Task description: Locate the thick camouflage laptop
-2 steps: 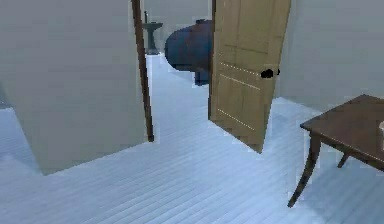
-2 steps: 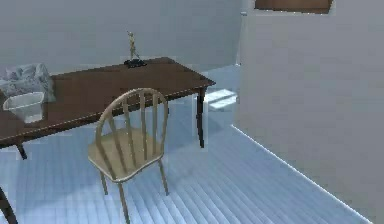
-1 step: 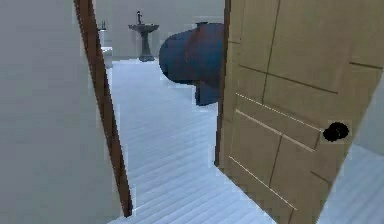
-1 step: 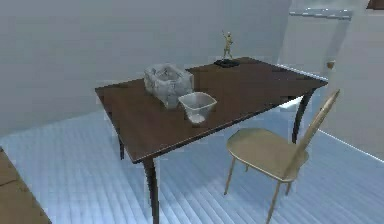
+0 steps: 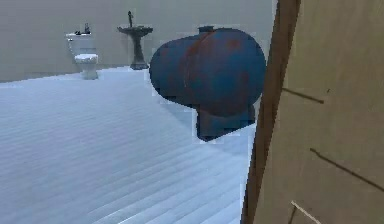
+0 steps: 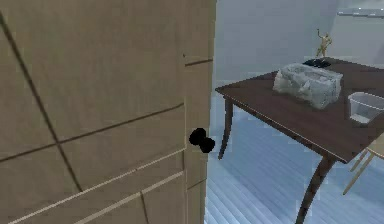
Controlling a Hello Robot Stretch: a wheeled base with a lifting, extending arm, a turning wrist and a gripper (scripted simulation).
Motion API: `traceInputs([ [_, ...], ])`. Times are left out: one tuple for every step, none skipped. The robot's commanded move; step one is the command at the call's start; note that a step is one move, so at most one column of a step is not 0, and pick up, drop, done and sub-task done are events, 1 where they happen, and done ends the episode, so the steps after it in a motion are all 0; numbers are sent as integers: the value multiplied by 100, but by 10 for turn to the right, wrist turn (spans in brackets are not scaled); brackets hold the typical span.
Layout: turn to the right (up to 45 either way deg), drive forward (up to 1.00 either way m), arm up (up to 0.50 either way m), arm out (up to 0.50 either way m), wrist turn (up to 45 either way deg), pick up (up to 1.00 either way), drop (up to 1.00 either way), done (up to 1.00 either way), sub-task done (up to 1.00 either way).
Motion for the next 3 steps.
traceInputs([
  [90,0,0,0,0,0,0,0,0],
  [0,20,0,0,0,0,0,0,0],
  [-450,0,0,0,0,0,0,0,0],
])
